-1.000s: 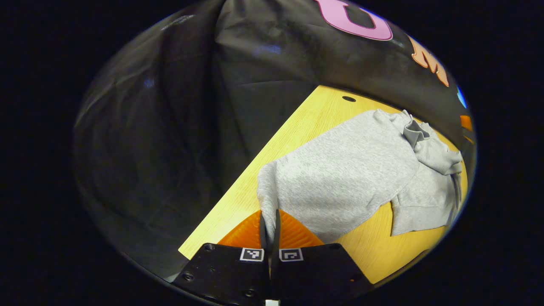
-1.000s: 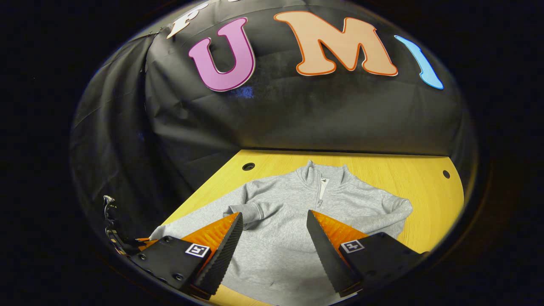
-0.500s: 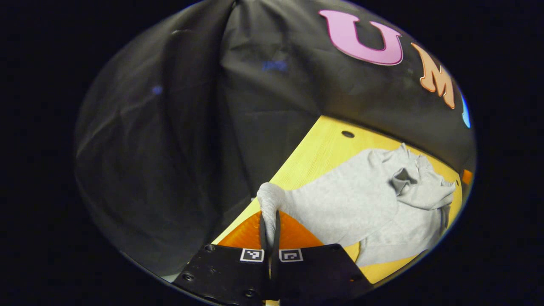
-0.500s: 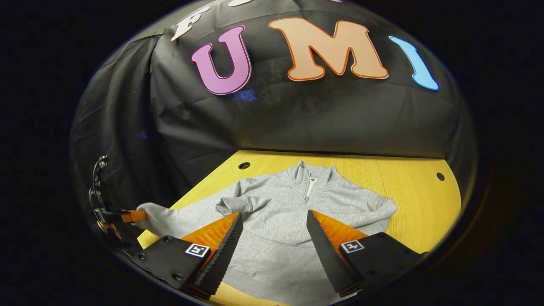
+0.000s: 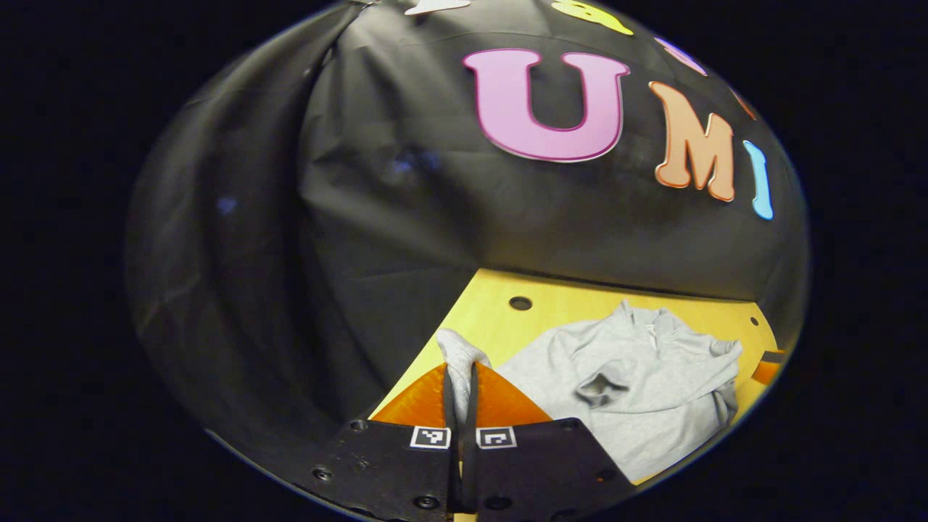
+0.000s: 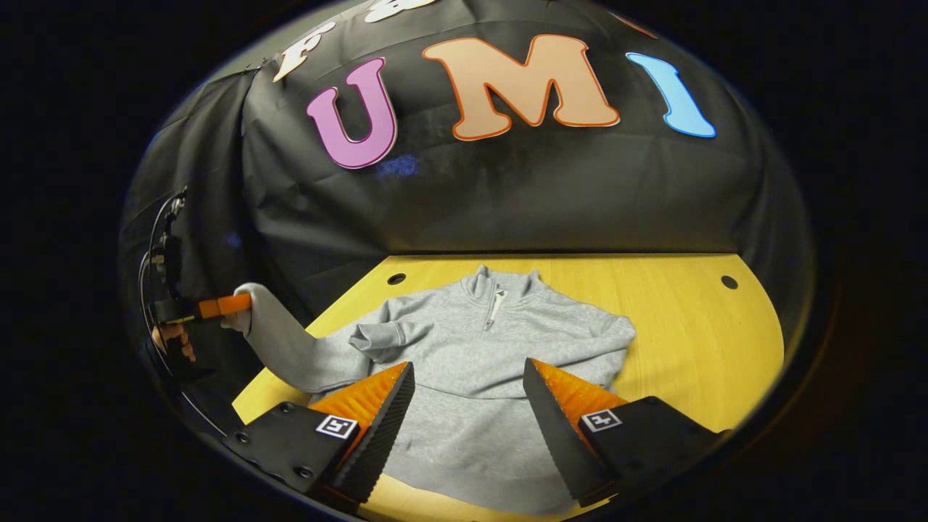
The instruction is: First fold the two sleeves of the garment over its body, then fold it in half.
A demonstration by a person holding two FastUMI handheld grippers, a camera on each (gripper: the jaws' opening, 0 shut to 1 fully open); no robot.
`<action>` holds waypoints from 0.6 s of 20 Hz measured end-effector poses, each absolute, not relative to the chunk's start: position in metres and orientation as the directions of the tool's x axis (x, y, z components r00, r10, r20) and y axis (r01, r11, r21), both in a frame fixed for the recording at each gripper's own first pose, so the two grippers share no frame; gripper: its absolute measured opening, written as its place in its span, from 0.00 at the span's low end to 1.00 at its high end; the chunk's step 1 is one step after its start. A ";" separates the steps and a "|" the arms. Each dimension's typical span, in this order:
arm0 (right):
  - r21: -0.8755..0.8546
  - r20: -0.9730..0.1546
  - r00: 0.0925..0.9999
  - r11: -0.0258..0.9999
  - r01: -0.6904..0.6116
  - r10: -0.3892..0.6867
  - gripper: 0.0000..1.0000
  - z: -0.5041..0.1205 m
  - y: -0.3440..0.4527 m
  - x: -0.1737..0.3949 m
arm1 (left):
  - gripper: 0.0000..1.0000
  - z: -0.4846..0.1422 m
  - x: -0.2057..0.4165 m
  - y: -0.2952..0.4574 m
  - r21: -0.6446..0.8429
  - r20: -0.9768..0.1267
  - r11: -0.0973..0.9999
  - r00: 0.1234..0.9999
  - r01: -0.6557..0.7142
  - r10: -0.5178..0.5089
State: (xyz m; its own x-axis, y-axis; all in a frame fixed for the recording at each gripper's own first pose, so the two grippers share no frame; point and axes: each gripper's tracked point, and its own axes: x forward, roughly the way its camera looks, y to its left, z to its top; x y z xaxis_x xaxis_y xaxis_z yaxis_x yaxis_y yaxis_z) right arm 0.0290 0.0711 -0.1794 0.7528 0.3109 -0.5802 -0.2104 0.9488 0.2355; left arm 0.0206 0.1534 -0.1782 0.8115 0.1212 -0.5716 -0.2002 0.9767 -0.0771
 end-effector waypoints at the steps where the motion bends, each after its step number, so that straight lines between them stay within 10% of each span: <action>1: 0.236 -0.581 0.756 0.951 -0.198 0.301 0.96 -0.179 0.064 0.025 | 0.00 -0.173 0.031 0.141 -0.082 -0.565 0.981 0.819 -0.174 0.098; 12: 0.208 -0.595 0.789 0.977 -0.034 0.155 0.96 -0.172 -0.029 -0.002 | 0.00 -0.136 0.096 -0.057 -0.132 -0.477 0.970 0.845 0.204 -0.243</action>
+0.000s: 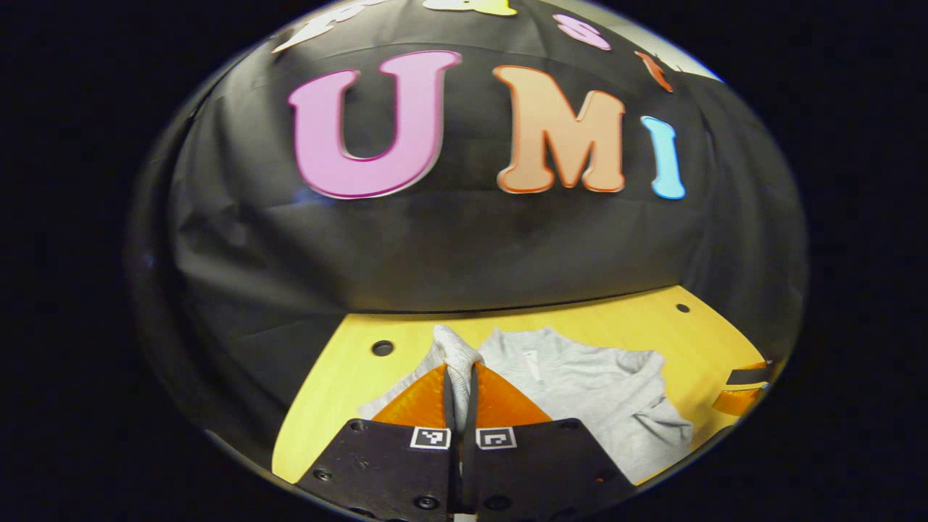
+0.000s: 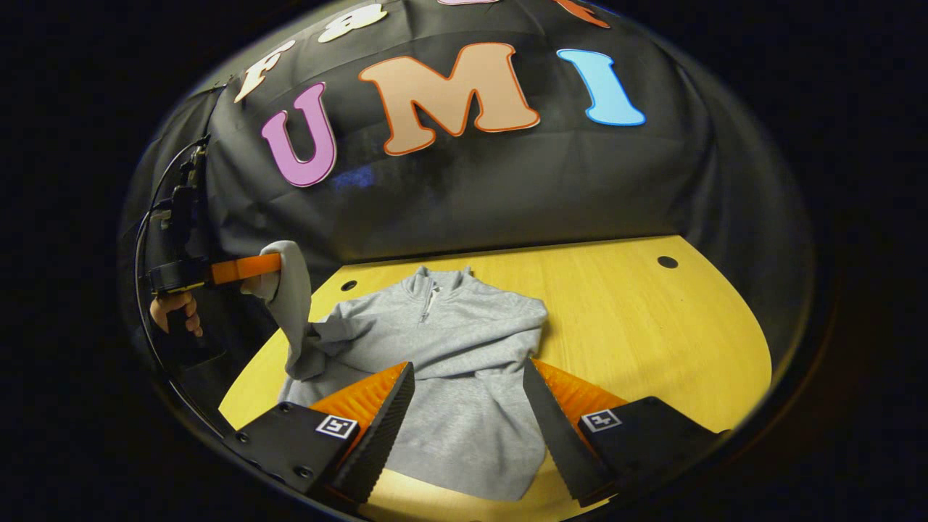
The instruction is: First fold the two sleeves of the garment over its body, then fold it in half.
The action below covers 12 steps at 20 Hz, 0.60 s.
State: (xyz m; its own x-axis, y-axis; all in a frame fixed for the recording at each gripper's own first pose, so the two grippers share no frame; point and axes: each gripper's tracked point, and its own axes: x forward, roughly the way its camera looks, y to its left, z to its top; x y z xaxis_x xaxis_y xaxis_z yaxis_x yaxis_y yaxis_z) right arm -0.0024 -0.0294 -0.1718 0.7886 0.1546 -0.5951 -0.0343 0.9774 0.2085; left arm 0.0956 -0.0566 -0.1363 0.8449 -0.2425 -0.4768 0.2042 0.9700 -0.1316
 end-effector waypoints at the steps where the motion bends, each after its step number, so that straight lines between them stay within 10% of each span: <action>1: 0.206 -0.595 0.790 0.978 -0.023 0.144 0.96 -0.170 -0.036 -0.005 | 0.00 -0.134 0.096 -0.073 -0.127 -0.474 0.963 0.838 0.236 -0.268; 12: 0.175 -0.633 0.770 0.984 0.044 0.078 0.96 -0.178 -0.092 -0.047 | 0.00 -0.161 0.086 -0.214 -0.182 -0.501 0.890 0.740 0.417 -0.449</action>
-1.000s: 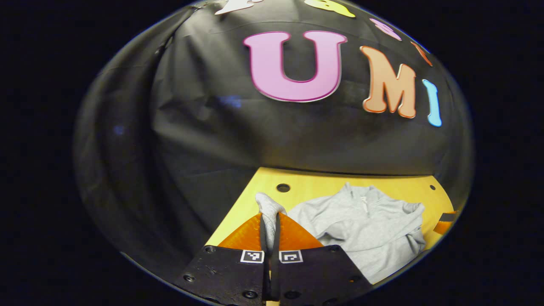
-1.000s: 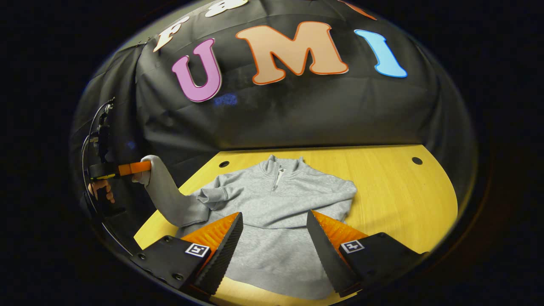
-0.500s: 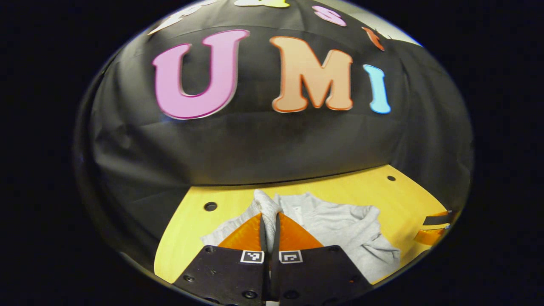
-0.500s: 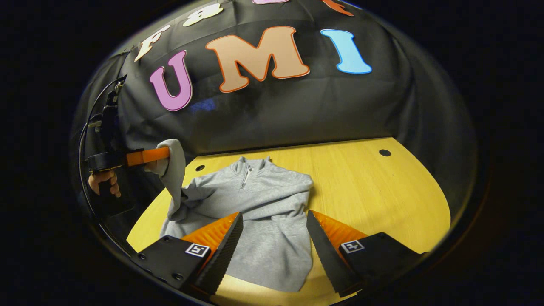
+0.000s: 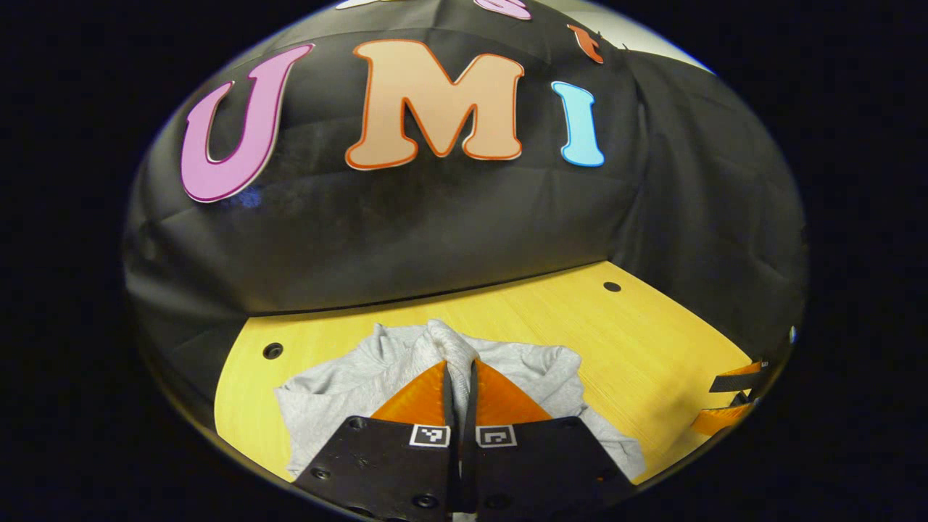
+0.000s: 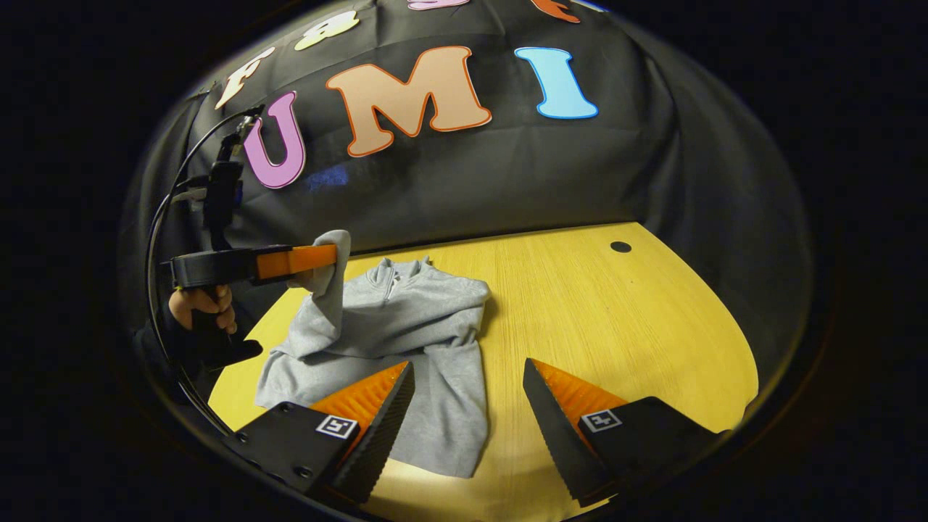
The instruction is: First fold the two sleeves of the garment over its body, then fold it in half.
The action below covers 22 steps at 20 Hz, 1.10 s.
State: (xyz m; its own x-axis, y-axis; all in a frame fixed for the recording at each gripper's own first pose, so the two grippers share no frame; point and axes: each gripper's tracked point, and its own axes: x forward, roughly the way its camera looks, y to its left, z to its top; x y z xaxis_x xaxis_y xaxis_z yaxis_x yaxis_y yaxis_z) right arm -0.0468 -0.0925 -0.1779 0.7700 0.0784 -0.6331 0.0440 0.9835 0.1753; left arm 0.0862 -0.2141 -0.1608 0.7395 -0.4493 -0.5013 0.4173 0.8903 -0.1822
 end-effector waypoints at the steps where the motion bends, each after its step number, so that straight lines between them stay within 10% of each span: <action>1: 0.175 -0.636 0.768 0.984 0.046 0.077 0.96 -0.179 -0.096 -0.050 | 0.00 -0.164 0.086 -0.223 -0.179 -0.501 0.887 0.736 0.426 -0.455; 12: 0.190 -0.647 0.754 0.982 0.018 0.111 0.96 -0.188 -0.101 -0.064 | 0.05 -0.222 0.076 -0.302 -0.181 -0.565 0.855 0.660 0.487 -0.495; 16: 0.198 -0.644 0.753 0.980 0.000 0.130 0.96 -0.195 -0.092 -0.064 | 0.92 -0.200 0.078 -0.292 -0.176 -0.507 0.856 0.701 0.486 -0.502; 22: 0.199 -0.629 0.764 0.980 -0.021 0.144 0.96 -0.197 -0.073 -0.048 | 0.96 -0.171 0.070 -0.220 -0.166 -0.458 0.903 0.780 0.396 -0.426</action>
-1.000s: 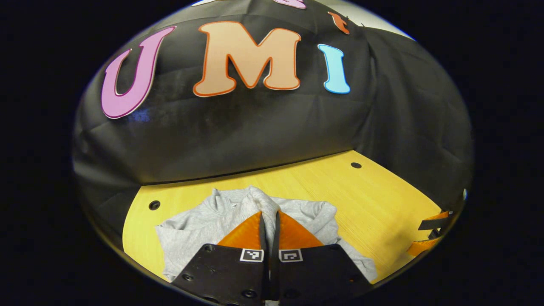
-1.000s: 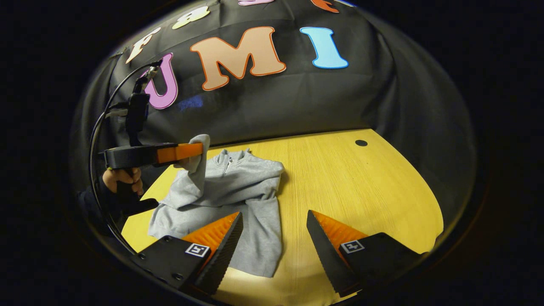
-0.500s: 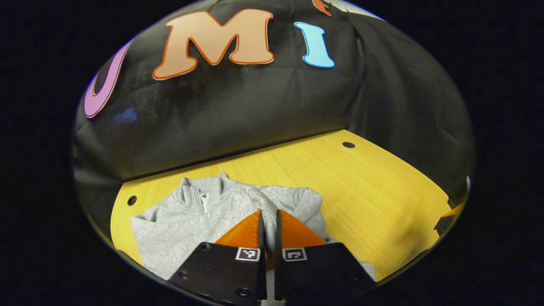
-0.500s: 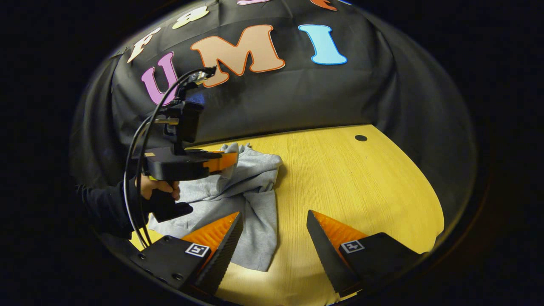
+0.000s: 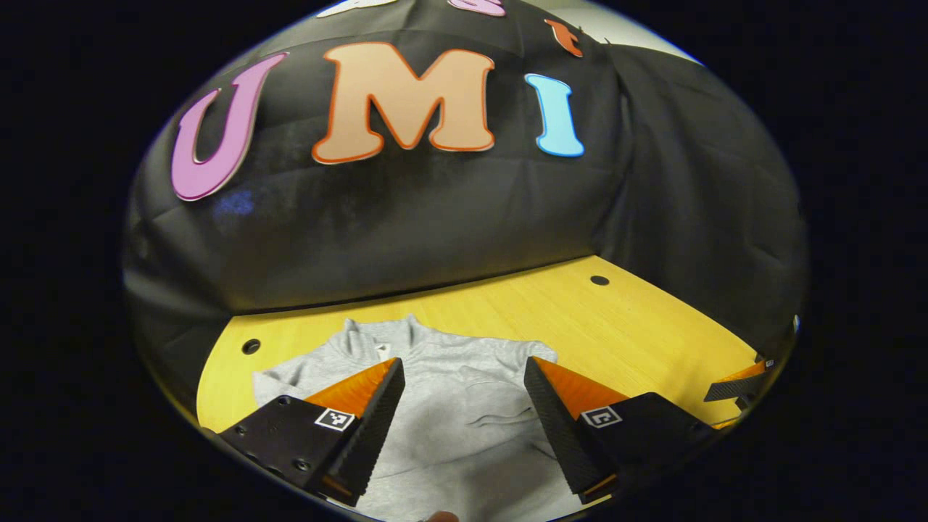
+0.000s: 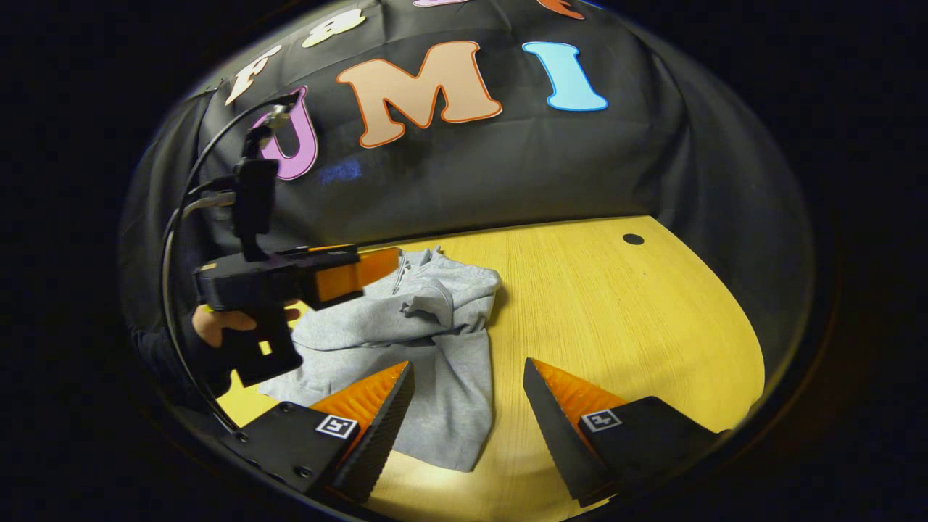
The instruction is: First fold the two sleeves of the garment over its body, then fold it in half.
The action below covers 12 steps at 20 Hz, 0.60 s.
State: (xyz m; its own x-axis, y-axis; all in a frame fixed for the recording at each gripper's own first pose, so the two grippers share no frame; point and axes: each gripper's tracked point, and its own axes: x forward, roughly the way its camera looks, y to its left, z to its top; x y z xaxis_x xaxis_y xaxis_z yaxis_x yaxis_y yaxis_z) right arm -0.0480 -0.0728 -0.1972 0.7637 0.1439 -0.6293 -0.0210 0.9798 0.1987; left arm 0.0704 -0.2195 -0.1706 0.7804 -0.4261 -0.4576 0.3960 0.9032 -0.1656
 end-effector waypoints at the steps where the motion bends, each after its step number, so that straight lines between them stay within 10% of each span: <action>1: 0.186 -0.627 0.766 0.982 -0.024 0.138 0.96 -0.199 -0.070 -0.046 | 0.96 -0.170 0.068 -0.203 -0.158 -0.459 0.912 0.790 0.379 -0.408; 12: 0.077 -0.684 0.725 0.996 -0.037 0.080 0.92 -0.239 -0.053 -0.050 | 0.97 -0.208 0.002 -0.028 -0.092 -0.548 0.982 0.815 0.167 -0.190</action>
State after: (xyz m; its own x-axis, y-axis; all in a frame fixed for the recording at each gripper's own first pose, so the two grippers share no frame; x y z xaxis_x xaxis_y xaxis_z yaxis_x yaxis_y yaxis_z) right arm -0.0499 -0.0535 -0.2394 0.7253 0.0800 -0.6838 -0.0374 0.9963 0.0769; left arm 0.0020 -0.0283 -0.2077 0.8147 -0.1896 -0.5480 0.1669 0.9817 -0.0916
